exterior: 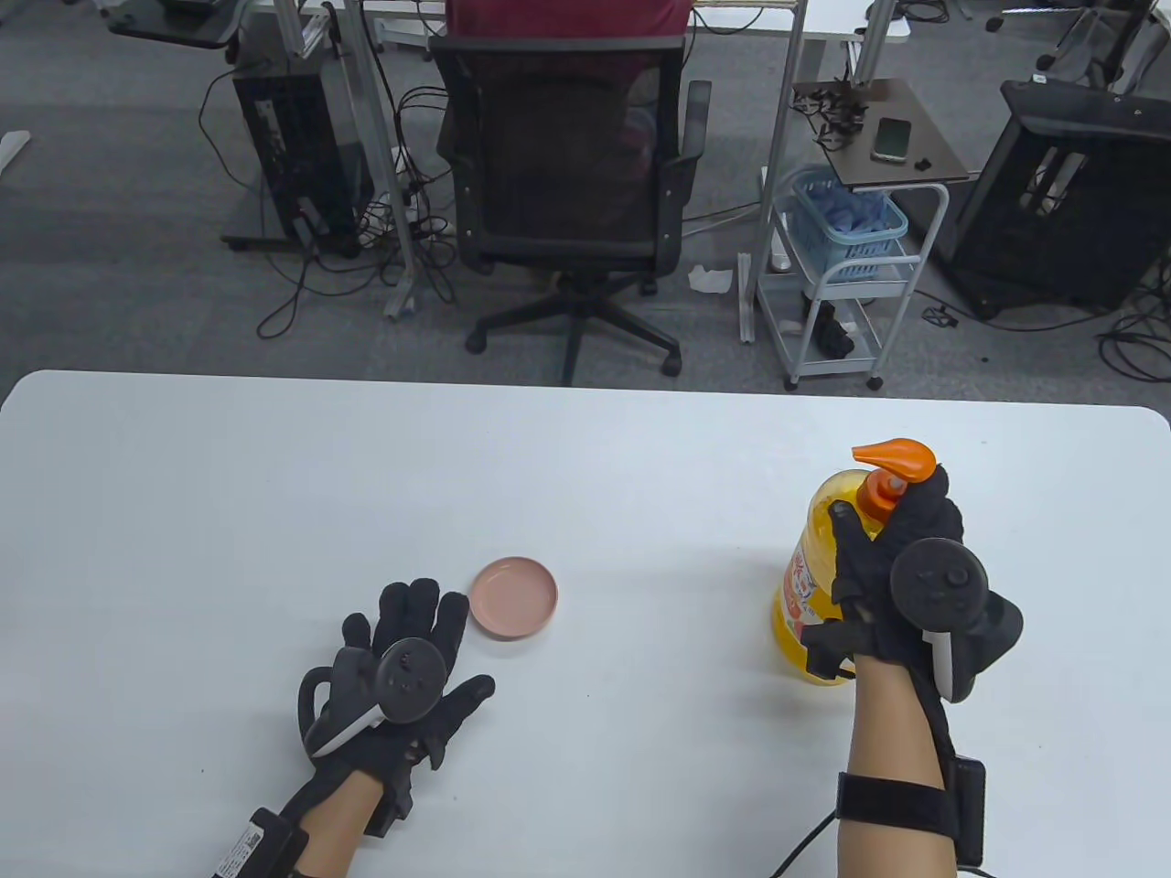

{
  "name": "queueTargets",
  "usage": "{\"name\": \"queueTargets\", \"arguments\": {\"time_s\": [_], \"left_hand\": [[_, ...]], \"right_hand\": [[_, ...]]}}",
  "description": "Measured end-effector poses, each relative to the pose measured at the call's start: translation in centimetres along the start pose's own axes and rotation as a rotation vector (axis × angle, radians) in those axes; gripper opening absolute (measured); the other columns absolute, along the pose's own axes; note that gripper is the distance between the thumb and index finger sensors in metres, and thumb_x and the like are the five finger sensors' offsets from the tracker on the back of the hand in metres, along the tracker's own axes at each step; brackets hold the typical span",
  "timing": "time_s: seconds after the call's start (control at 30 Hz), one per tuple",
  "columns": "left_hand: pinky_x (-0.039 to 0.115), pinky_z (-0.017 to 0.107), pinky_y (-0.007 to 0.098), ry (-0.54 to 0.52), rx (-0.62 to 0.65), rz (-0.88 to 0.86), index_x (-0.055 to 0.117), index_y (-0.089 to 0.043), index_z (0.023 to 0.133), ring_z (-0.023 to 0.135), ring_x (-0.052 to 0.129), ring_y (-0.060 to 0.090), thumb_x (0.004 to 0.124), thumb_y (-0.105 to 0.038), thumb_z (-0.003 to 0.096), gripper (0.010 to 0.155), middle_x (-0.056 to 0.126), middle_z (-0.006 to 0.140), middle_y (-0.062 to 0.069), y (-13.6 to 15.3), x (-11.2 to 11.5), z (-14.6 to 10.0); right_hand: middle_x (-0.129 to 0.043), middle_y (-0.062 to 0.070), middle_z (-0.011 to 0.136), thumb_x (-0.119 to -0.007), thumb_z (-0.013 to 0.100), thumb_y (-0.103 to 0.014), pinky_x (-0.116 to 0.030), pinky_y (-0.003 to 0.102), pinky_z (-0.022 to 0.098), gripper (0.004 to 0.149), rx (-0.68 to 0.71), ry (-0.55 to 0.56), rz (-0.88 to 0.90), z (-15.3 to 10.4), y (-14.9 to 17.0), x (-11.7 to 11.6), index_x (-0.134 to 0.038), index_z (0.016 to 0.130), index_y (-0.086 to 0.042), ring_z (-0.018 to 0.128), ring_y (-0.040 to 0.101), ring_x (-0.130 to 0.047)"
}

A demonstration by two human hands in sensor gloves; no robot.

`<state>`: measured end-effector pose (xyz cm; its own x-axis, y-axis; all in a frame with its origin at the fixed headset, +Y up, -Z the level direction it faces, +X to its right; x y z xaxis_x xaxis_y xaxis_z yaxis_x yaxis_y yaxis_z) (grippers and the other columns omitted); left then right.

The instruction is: Press dish soap pump onto seasoning dish

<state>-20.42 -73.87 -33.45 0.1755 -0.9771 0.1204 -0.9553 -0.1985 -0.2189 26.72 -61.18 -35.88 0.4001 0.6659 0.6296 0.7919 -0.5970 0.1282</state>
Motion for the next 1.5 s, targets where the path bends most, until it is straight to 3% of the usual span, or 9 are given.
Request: {"name": "queueTargets", "arguments": {"time_s": [0.13,0.53,1.0,1.27,1.4,1.5], "left_hand": [[0.015,0.072,0.072,-0.004,-0.002,-0.004,0.02,-0.031,0.111,0.113,0.009,0.036,0.056,-0.071,0.041,0.088,0.009,0.121,0.005,0.1,0.0,0.0],[0.015,0.072,0.072,-0.013,-0.017,-0.027,0.02,-0.031,0.111,0.113,0.009,0.037,0.056,-0.071,0.0411,0.088,0.01,0.121,0.005,0.8,-0.3,0.0],[0.015,0.072,0.072,-0.009,-0.031,-0.04,0.021,-0.031,0.111,0.113,0.01,0.037,0.057,-0.071,0.0411,0.088,0.01,0.12,0.005,1.4,-0.4,0.1],[0.016,0.072,0.072,-0.008,-0.034,-0.04,0.021,-0.031,0.111,0.113,0.011,0.037,0.057,-0.071,0.041,0.088,0.01,0.12,0.006,1.5,-0.3,0.1],[0.015,0.072,0.071,0.003,-0.039,-0.034,0.021,-0.031,0.111,0.113,0.011,0.037,0.057,-0.07,0.0411,0.088,0.01,0.12,0.005,1.7,-0.1,0.2],[0.016,0.072,0.072,0.01,-0.047,-0.032,0.021,-0.031,0.111,0.113,0.011,0.038,0.056,-0.071,0.0412,0.088,0.01,0.12,0.005,1.9,0.1,0.2]], "right_hand": [[-0.07,0.027,0.093,-0.091,0.049,-0.045,-0.065,0.067,0.063,0.085,0.079,0.046,-0.035,-0.5,-1.2,0.2,-0.046,0.104,0.001,0.086,0.053,-0.073],[-0.073,0.028,0.09,-0.09,0.05,-0.047,-0.069,0.066,0.058,0.084,0.278,0.021,0.026,-2.6,-8.3,-1.6,-0.049,0.103,0.003,0.08,0.053,-0.077],[-0.075,0.029,0.087,-0.09,0.05,-0.048,-0.071,0.066,0.056,0.084,0.378,-0.093,0.054,-5.9,-15.3,-6.5,-0.049,0.102,0.003,0.078,0.053,-0.08],[-0.074,0.029,0.087,-0.089,0.051,-0.05,-0.07,0.066,0.055,0.085,0.372,-0.101,0.019,-6.9,-16.2,-8.4,-0.048,0.102,0.003,0.077,0.053,-0.079],[-0.055,0.034,0.099,-0.081,0.054,-0.051,-0.057,0.071,0.061,0.091,0.358,-0.192,0.025,-7.6,-15.9,-8.8,-0.032,0.108,0.002,0.087,0.06,-0.061],[-0.043,0.035,0.106,-0.078,0.054,-0.055,-0.049,0.074,0.063,0.092,0.42,-0.208,0.057,-8.2,-14.5,-8.0,-0.029,0.11,-0.001,0.092,0.061,-0.049]]}}
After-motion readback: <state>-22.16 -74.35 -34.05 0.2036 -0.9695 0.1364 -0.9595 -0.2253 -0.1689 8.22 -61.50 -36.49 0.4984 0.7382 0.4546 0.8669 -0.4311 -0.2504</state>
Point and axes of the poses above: the tracker on the back of each hand, its own y axis roughly to the little-finger side, its own z axis roughly from the wrist to the fingertips, x = y × z, the point moved 3 cm from there along z, roughly from the wrist to the fingertips
